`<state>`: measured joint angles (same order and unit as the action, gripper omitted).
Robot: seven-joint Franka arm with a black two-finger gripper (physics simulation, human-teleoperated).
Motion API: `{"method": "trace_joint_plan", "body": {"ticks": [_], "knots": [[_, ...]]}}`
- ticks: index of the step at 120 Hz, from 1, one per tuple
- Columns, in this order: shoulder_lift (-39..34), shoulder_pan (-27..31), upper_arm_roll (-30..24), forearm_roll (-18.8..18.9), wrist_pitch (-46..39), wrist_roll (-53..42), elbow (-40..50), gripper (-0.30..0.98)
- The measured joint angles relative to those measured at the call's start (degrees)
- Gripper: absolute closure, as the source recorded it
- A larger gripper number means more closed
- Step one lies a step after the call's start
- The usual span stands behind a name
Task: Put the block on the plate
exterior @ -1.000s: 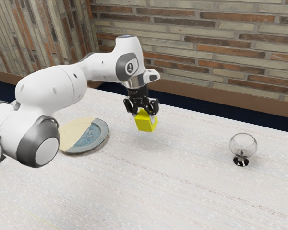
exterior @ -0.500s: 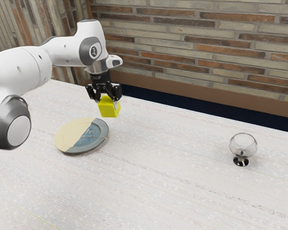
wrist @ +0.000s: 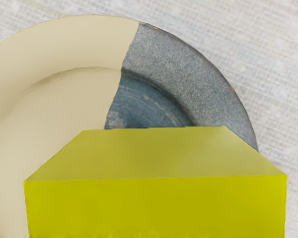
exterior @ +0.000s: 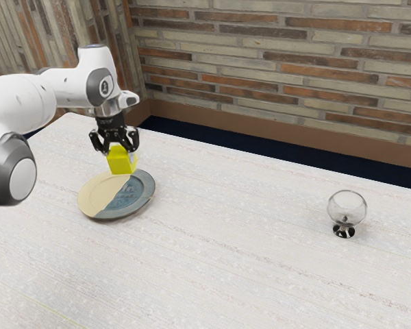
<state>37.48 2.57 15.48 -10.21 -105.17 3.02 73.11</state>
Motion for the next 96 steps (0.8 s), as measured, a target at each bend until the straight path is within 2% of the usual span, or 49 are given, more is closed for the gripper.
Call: {"method": "trace_joint_plan", "body": {"ticks": [28,62,96], "knots": [[0.2,1.0,0.0,-0.4,-3.9,0.4,5.0,0.34],[3.4,2.4,0.0,-0.5,-7.3,0.9,5.8,0.33],[3.0,2.5,-0.2,-0.4,-8.0,0.7,5.8,0.1]]}}
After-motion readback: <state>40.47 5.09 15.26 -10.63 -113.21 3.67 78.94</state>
